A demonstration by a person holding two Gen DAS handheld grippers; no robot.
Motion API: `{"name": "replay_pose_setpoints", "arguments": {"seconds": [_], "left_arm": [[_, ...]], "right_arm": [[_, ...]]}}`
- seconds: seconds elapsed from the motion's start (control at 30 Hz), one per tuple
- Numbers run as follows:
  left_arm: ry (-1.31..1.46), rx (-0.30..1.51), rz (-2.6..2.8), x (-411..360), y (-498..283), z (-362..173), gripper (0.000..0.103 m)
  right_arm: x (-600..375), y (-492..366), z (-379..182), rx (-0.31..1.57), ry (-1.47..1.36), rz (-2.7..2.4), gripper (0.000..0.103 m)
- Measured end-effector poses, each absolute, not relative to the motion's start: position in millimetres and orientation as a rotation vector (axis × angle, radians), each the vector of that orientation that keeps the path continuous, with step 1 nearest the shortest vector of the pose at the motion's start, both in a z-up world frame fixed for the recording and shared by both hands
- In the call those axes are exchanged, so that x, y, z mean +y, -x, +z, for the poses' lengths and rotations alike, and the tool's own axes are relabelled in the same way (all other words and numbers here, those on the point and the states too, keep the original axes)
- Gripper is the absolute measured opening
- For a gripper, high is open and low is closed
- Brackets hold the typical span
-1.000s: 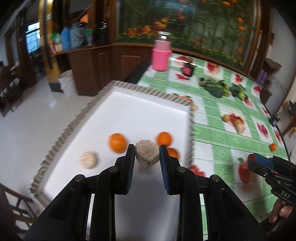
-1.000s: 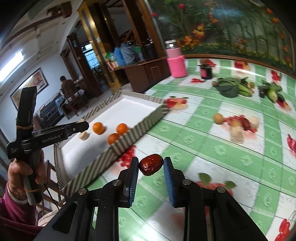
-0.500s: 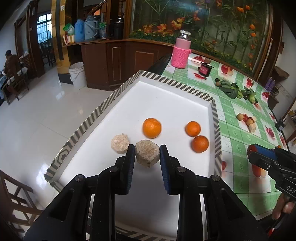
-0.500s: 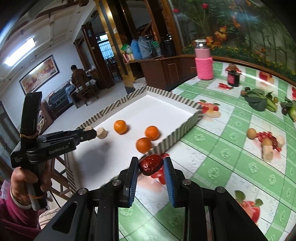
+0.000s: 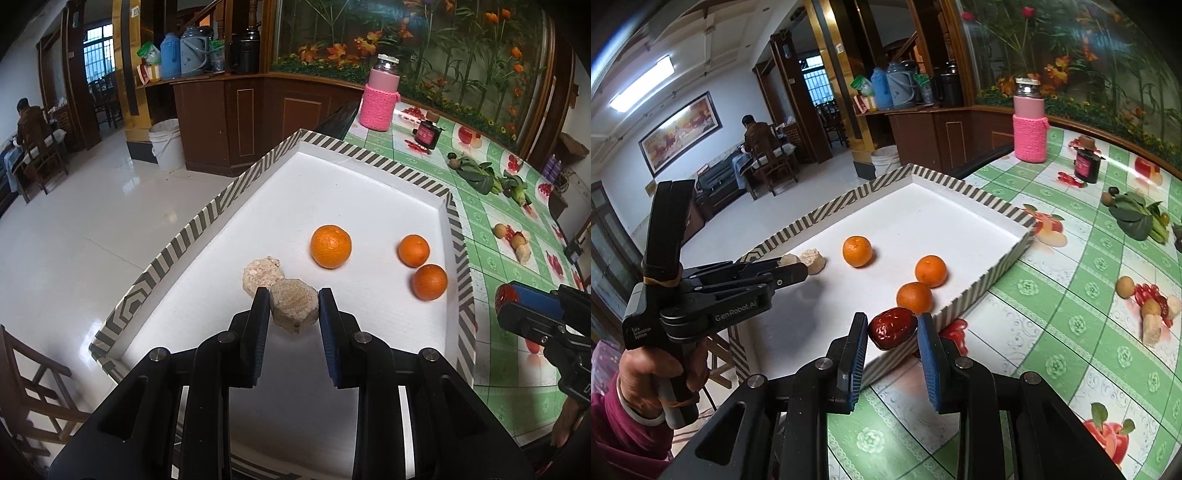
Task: Organize fruits
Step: 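Carry the bread piece and red date into the white tray and open both tools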
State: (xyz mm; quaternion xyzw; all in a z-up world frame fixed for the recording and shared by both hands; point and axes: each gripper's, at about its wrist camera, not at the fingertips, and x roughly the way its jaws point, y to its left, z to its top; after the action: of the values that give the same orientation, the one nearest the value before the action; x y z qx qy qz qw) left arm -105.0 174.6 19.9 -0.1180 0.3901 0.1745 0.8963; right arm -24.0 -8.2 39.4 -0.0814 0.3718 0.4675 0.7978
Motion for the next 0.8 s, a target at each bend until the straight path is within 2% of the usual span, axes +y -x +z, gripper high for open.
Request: {"name": "replay_pose_setpoints", "arguments": {"seconds": [0.8], "left_arm": [[0.243, 0.81, 0.387, 187, 94, 11, 0.026]], "right_arm": [[62, 21, 8, 0.846, 0.338, 1.034, 0.027]]}}
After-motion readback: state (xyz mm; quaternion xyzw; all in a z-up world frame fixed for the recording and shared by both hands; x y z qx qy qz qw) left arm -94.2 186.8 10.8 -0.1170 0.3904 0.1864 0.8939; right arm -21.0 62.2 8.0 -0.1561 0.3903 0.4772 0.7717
